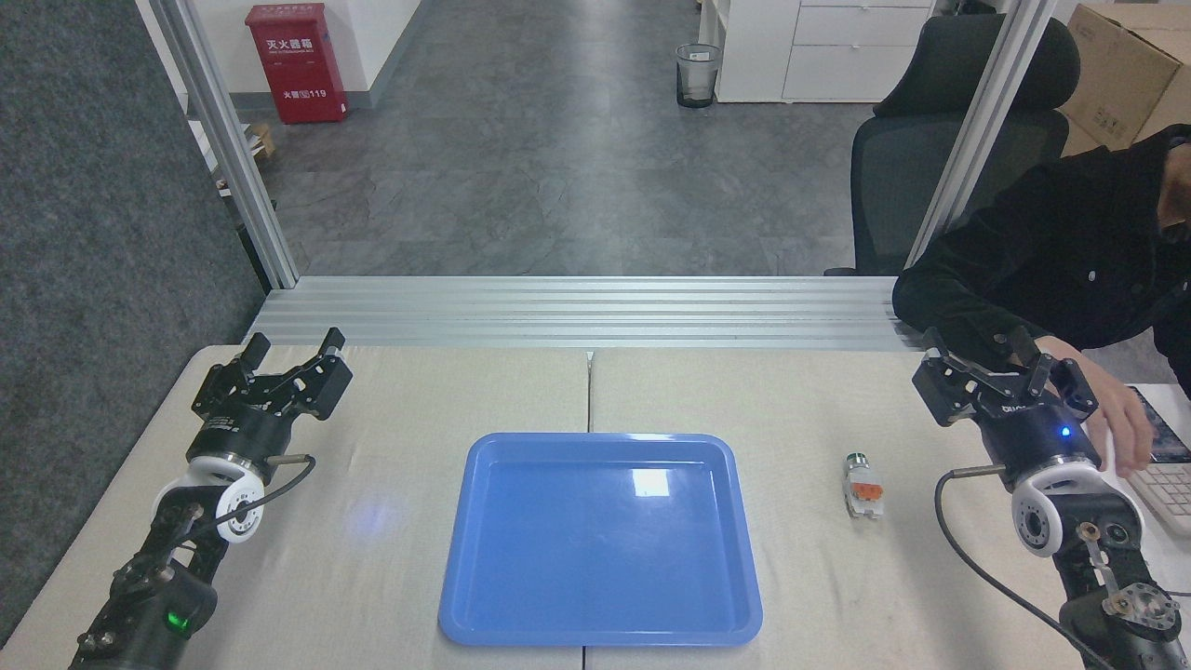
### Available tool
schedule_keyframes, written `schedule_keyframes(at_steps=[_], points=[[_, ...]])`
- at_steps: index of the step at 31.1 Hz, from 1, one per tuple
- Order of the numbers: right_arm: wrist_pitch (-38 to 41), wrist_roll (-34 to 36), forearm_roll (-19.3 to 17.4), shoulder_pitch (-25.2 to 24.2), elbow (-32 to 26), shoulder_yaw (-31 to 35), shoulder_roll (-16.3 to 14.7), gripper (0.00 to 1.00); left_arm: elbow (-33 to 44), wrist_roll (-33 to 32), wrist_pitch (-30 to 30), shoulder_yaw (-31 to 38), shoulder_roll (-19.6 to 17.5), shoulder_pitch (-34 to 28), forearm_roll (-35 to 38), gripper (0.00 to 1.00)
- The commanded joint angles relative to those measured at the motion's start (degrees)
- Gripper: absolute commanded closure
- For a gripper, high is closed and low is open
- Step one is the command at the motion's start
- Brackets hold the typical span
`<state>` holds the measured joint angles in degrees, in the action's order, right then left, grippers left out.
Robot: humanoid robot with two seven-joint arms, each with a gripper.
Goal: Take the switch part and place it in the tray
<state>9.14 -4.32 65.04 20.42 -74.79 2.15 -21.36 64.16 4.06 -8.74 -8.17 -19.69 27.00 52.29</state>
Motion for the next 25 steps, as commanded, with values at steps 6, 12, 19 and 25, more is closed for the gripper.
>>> schedule_keyframes(at_steps=[6, 12, 19, 25], points=[[0.00, 0.01, 0.00, -0.03, 0.00, 0.05, 0.09, 0.00, 0.00, -0.02, 0.03, 0.00, 0.00, -0.02, 0.00, 0.00], [-0.09, 0.01, 0.00, -0.12, 0.00, 0.05, 0.09, 0.00, 0.00, -0.02, 0.03, 0.00, 0.00, -0.02, 0.00, 0.00], [-0.09, 0.01, 0.00, -0.12, 0.00, 0.05, 0.17, 0.00, 0.00, -0.02, -0.05, 0.00, 0.00, -0.02, 0.00, 0.00], [-0.09, 0.01, 0.00, -0.03, 0.00, 0.05, 0.79, 0.00, 0.00, -0.02, 0.03, 0.00, 0.00, 0.07, 0.00, 0.00]])
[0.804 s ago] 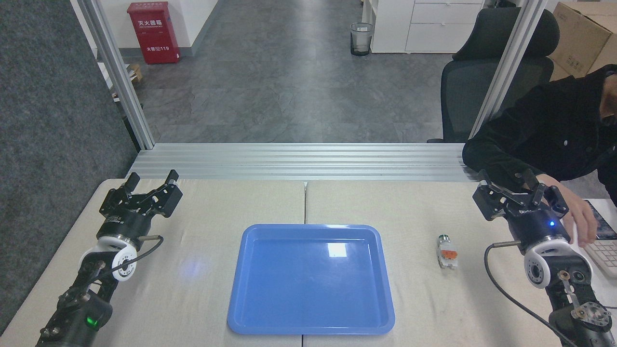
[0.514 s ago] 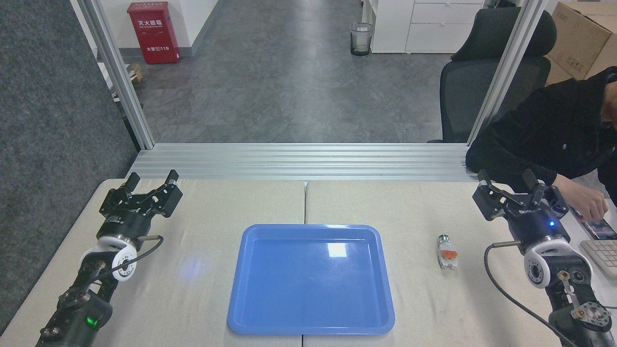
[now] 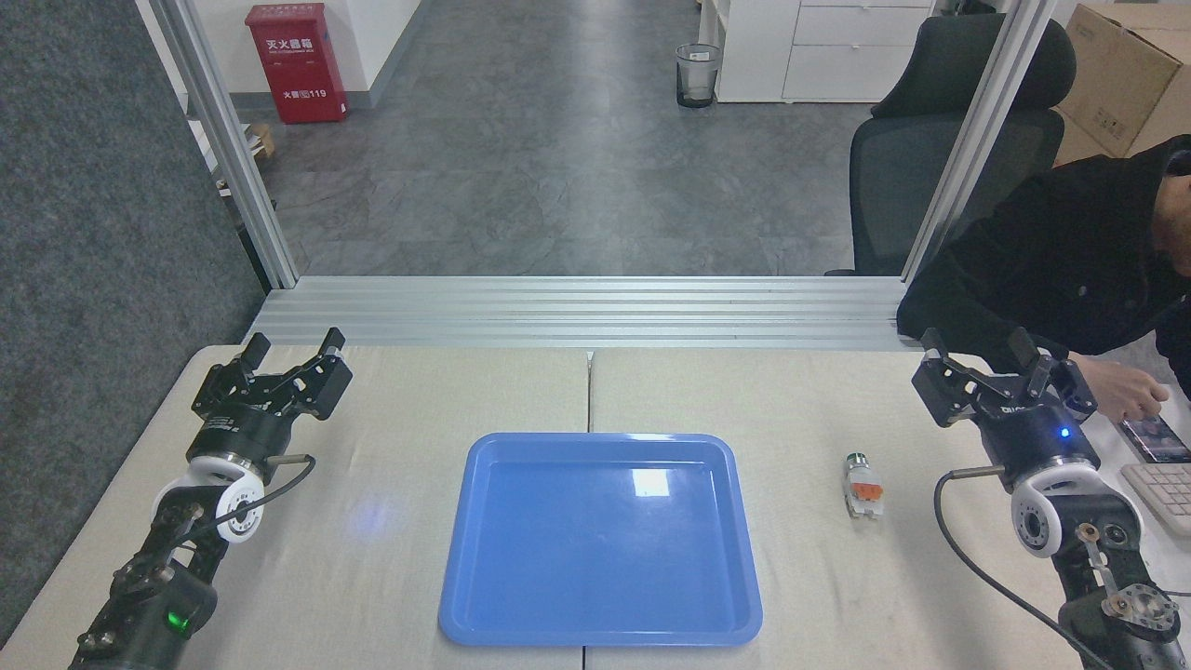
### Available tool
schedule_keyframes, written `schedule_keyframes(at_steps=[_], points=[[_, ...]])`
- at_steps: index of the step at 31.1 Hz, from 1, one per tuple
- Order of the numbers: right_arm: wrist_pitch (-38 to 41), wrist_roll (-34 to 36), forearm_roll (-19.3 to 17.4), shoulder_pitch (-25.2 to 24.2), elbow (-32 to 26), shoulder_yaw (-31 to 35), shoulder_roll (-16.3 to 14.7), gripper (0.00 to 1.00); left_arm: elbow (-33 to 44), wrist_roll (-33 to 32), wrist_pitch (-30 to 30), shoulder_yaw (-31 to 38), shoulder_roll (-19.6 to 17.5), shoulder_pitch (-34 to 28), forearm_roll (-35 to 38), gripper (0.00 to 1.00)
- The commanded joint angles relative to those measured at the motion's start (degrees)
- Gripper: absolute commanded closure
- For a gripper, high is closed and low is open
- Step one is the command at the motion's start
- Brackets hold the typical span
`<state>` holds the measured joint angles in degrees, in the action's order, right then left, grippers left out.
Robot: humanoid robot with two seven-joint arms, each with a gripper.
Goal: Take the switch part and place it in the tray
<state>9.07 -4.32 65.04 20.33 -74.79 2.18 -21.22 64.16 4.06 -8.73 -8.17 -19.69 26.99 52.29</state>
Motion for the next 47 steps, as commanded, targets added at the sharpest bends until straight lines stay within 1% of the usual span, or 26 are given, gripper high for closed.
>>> schedule_keyframes(at_steps=[1, 47], points=[[-0.02, 0.01, 0.00, 0.06, 0.00, 0.02, 0.74, 0.00, 0.00, -0.02, 0.03, 0.00, 0.00, -0.01, 0.00, 0.00], [0.07, 0.01, 0.00, -0.02, 0.00, 0.02, 0.74, 0.00, 0.00, -0.02, 0.03, 0.00, 0.00, -0.01, 0.00, 0.00]])
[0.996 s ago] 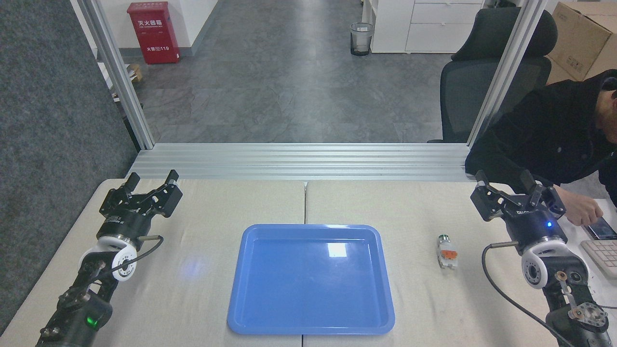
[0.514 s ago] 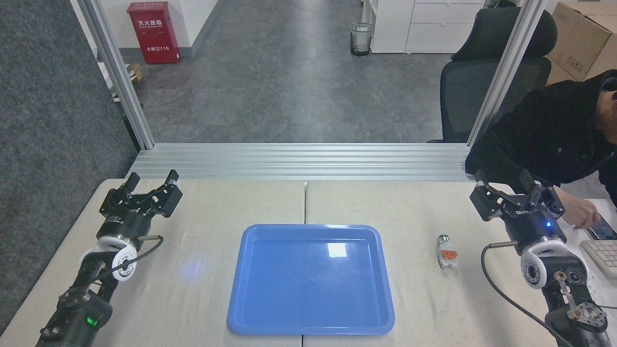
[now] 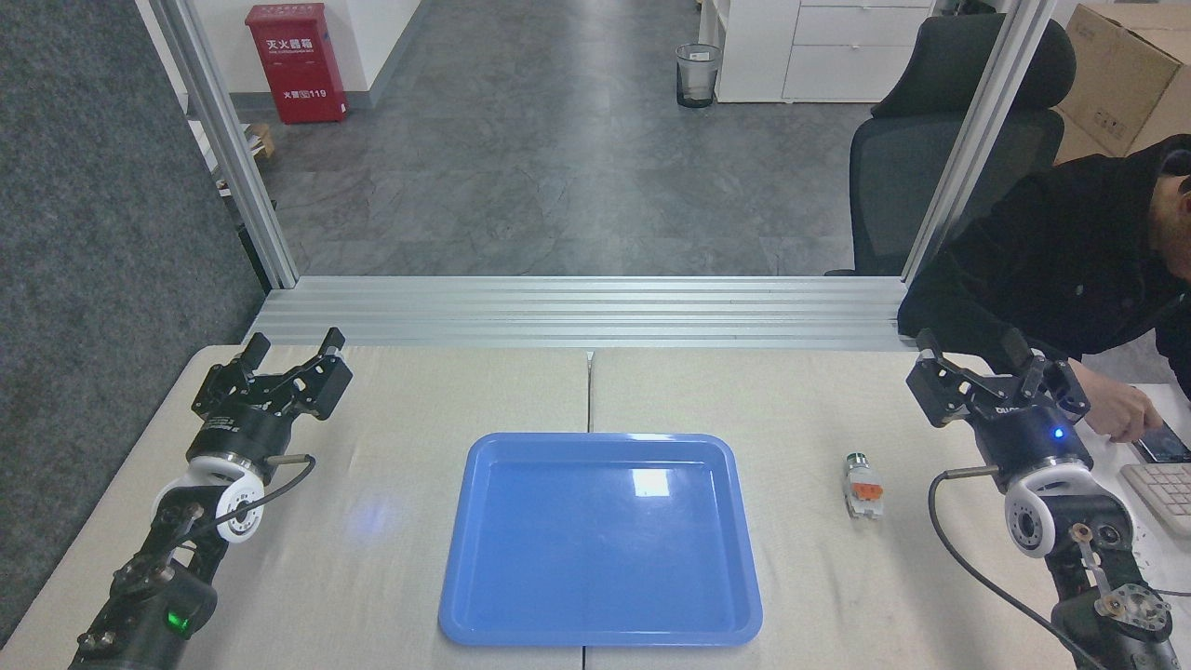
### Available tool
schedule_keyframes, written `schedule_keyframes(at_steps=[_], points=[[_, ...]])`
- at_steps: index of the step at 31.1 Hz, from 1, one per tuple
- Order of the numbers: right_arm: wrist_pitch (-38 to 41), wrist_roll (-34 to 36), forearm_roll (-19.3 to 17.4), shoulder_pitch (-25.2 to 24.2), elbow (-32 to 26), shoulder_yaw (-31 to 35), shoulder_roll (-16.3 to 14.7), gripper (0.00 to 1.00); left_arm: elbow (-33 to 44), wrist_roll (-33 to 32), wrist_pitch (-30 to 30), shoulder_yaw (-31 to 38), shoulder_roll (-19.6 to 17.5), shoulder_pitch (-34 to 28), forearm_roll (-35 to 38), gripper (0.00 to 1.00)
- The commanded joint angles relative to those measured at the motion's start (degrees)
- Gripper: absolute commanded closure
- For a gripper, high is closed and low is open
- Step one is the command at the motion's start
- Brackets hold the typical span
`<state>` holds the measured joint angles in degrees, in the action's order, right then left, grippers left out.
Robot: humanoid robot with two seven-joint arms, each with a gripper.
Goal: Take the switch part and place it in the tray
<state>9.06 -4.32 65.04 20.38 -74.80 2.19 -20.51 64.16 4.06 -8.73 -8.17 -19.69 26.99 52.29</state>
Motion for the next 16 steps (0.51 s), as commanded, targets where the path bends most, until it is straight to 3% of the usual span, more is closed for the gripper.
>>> schedule_keyframes(at_steps=[1, 16], points=[[0.08, 0.01, 0.00, -0.07, 0.00, 0.00, -0.06, 0.00, 0.00, -0.02, 0.03, 0.00, 0.00, -0.01, 0.00, 0.00], [0.08, 0.01, 0.00, -0.25, 0.00, 0.00, -0.15, 0.00, 0.00, -0.02, 0.03, 0.00, 0.00, -0.01, 0.00, 0.00]])
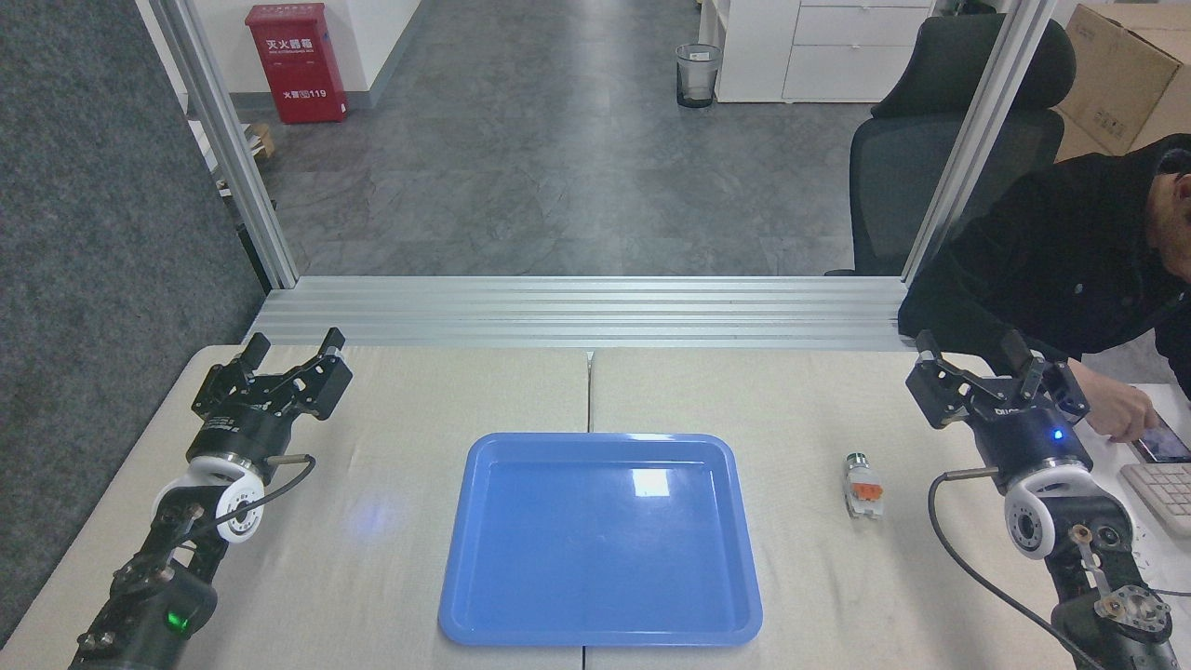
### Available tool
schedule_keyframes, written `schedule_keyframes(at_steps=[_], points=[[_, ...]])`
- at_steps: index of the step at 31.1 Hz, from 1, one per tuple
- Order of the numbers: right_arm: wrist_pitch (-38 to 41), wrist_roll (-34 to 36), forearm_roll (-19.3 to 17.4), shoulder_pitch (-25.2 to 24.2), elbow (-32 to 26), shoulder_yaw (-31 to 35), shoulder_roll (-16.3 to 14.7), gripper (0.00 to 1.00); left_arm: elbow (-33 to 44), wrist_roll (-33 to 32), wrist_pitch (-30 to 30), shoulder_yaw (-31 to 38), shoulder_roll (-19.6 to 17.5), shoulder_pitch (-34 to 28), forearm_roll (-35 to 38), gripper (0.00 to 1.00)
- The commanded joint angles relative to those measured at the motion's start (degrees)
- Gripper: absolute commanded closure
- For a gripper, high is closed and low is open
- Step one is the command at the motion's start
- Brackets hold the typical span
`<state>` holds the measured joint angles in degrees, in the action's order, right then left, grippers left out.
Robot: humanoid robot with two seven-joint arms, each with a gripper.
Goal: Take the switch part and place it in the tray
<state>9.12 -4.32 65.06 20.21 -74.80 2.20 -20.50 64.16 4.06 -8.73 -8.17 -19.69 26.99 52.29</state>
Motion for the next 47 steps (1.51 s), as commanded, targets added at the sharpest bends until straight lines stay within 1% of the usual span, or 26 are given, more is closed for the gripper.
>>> schedule_keyframes(at_steps=[1, 47], points=[[0.02, 0.01, -0.02, -0.08, 0.00, 0.00, -0.16, 0.00, 0.00, -0.02, 0.03, 0.00, 0.00, -0.01, 0.00, 0.00], [0.02, 0.01, 0.07, -0.08, 0.00, -0.09, 0.02, 0.00, 0.00, -0.02, 0.03, 0.00, 0.00, 0.08, 0.00, 0.00]])
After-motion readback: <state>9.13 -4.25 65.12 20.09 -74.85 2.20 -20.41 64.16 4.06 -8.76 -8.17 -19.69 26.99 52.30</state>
